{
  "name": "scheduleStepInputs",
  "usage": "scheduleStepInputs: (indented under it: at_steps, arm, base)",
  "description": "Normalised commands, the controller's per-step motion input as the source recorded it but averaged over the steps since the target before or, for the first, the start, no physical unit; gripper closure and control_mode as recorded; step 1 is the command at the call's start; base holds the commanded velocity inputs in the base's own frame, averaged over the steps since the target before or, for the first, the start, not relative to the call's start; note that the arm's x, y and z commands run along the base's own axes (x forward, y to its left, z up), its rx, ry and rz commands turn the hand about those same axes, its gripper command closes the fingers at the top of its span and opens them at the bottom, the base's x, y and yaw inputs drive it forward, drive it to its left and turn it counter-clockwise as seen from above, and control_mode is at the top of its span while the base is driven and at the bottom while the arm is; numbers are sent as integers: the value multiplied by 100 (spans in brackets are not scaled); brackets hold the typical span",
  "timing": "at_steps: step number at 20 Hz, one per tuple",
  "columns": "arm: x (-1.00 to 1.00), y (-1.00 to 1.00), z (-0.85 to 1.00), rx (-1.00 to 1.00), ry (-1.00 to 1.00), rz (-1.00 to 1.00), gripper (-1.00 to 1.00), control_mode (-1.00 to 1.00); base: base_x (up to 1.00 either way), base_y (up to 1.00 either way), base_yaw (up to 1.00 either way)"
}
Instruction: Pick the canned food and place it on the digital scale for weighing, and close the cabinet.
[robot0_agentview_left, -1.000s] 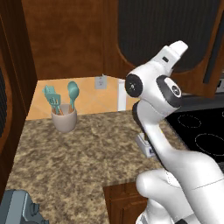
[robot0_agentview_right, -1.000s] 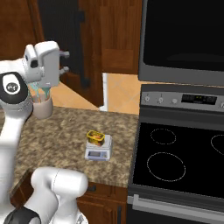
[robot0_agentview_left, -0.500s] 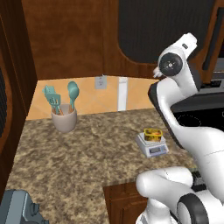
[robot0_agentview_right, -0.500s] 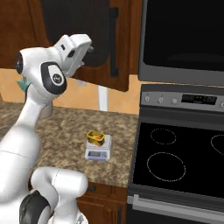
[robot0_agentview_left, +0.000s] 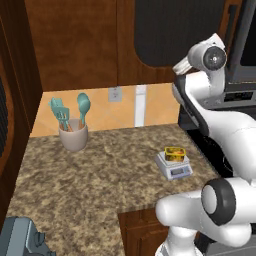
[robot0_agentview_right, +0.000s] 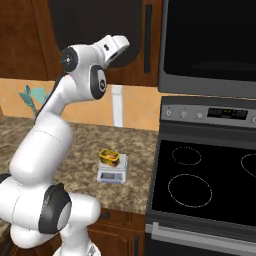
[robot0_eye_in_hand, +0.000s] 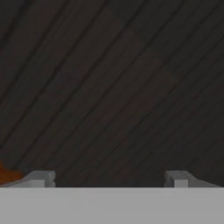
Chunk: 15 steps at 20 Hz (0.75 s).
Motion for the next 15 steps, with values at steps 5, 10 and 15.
scheduleStepInputs:
  at_steps: [5, 10, 15]
  arm:
    - [99, -49, -10, 16, 0, 17, -100, -100]
    - [88, -36, -38, 12, -6, 17, -100, -100]
    - [73, -6, -72, 4, -20, 6, -100, -100]
  base:
    - [0, 0, 0]
    - [0, 0, 0]
    - [0, 0, 0]
